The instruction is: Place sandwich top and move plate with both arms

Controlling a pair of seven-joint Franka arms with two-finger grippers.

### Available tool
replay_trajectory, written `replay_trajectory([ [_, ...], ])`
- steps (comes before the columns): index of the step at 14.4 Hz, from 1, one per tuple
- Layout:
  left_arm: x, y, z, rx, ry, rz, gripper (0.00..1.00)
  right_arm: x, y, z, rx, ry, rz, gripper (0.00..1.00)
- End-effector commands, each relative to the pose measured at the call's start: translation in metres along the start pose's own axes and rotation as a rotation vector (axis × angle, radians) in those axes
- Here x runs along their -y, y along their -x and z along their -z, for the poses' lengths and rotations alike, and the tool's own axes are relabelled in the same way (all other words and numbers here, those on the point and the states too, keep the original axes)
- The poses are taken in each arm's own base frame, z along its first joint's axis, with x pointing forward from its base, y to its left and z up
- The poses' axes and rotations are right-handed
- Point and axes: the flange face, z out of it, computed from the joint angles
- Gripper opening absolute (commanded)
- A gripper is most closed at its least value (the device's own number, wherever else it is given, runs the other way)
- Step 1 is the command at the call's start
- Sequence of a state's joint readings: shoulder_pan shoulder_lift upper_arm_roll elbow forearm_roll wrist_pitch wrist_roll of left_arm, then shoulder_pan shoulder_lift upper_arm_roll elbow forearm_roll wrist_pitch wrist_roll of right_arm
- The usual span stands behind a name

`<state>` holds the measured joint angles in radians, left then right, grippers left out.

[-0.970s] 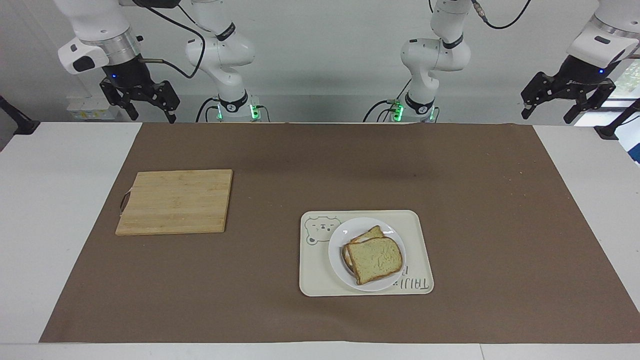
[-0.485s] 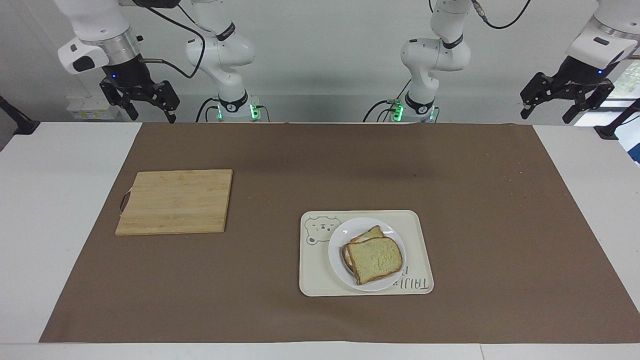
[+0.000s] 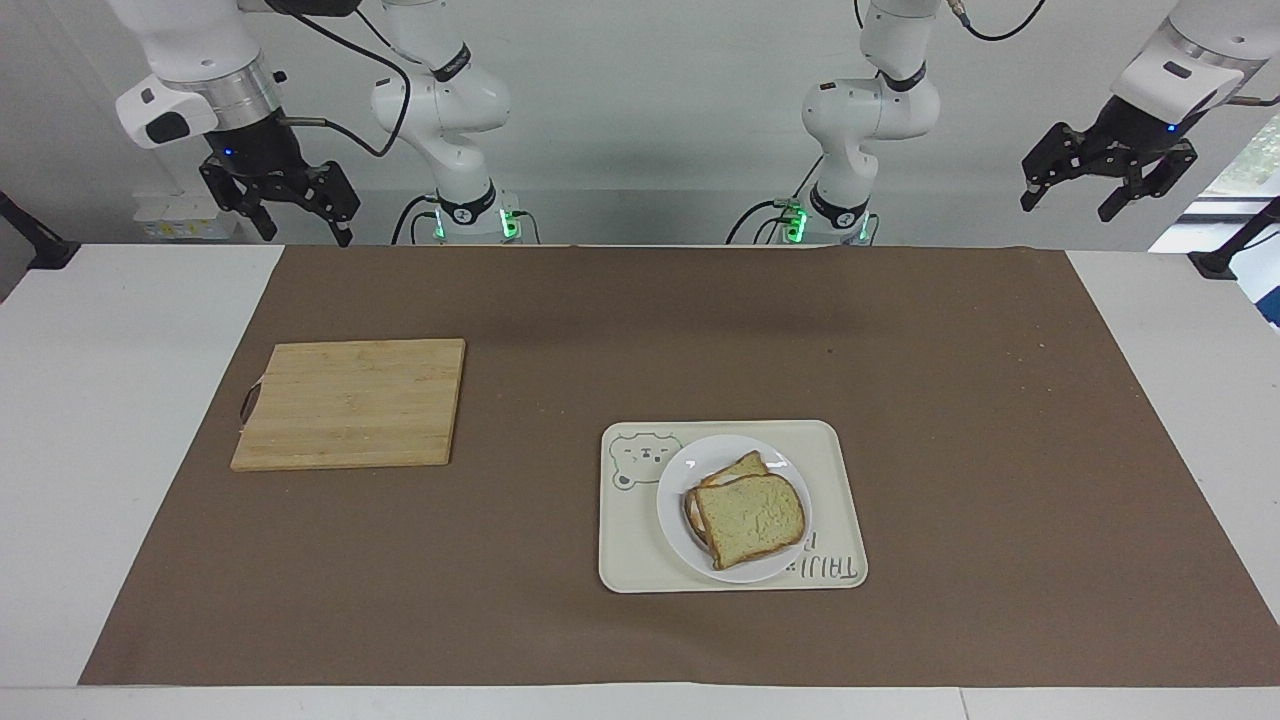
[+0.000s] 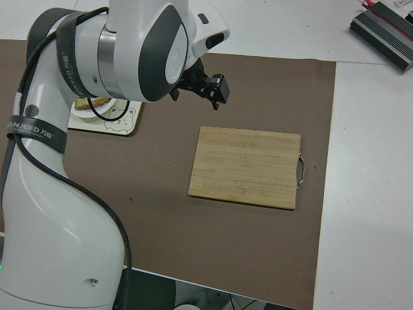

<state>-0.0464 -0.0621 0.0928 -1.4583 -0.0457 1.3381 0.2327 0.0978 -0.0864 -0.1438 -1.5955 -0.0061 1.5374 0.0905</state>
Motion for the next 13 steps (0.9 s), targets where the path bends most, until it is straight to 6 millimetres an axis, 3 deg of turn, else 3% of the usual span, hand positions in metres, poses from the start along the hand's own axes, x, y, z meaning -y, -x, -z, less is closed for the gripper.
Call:
replay_trajectory([
  [1, -0.003, 0.003, -0.003, -0.003, -0.024, 0.003, 1.00, -0.002, 0.003, 0.003, 0.000, 0.003, 0.020, 1.00],
  [8, 0.000, -0.015, 0.002, 0.003, -0.031, 0.004, 1.00, -0.002, 0.003, 0.003, 0.000, 0.003, 0.021, 1.00],
  [13, 0.003, -0.016, 0.004, -0.007, -0.050, 0.027, 1.00, -0.002, 0.003, 0.003, 0.000, 0.003, 0.021, 1.00],
])
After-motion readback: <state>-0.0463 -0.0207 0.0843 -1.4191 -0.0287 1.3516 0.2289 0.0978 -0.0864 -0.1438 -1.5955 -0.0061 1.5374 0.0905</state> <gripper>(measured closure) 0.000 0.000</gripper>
